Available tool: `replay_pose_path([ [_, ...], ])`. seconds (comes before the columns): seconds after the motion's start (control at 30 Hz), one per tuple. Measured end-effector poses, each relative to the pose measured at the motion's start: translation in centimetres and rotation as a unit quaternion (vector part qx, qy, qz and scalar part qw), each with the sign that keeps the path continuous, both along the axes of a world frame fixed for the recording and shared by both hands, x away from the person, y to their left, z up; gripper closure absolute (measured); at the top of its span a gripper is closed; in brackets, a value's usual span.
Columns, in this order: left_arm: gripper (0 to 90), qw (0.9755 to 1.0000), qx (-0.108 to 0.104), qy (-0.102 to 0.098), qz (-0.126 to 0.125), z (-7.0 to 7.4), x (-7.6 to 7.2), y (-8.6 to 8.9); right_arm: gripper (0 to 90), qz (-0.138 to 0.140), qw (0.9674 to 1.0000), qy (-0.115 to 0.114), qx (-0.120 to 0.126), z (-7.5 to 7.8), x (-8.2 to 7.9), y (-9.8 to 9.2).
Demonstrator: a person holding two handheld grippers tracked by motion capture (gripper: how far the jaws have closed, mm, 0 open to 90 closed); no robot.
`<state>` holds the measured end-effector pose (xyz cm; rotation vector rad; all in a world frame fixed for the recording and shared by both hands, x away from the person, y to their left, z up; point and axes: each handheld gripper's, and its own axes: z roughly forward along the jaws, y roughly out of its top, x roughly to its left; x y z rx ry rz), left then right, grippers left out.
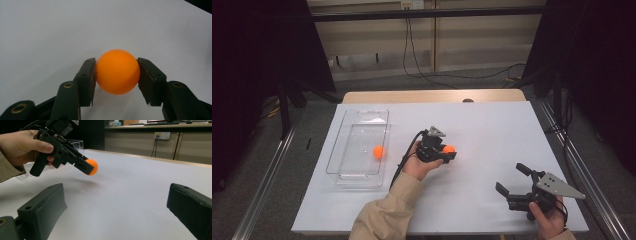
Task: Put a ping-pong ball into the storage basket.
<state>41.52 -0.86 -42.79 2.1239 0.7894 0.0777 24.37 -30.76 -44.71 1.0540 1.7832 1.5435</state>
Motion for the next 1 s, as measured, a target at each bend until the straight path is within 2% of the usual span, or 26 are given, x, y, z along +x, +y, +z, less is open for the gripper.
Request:
replay_pose_path([
  [0.6,50.9,1.0000,-0.004,0.002,0.002,0.1,0.1,0.8,1.1,0.000,1.0000,0.000,0.002,0.0,0.0,0.0],
  [1.0,50.9,0.9998,-0.013,0.003,0.013,0.6,0.0,1.6,1.1,0.001,1.0000,-0.001,0.003,0.0,0.1,0.0],
])
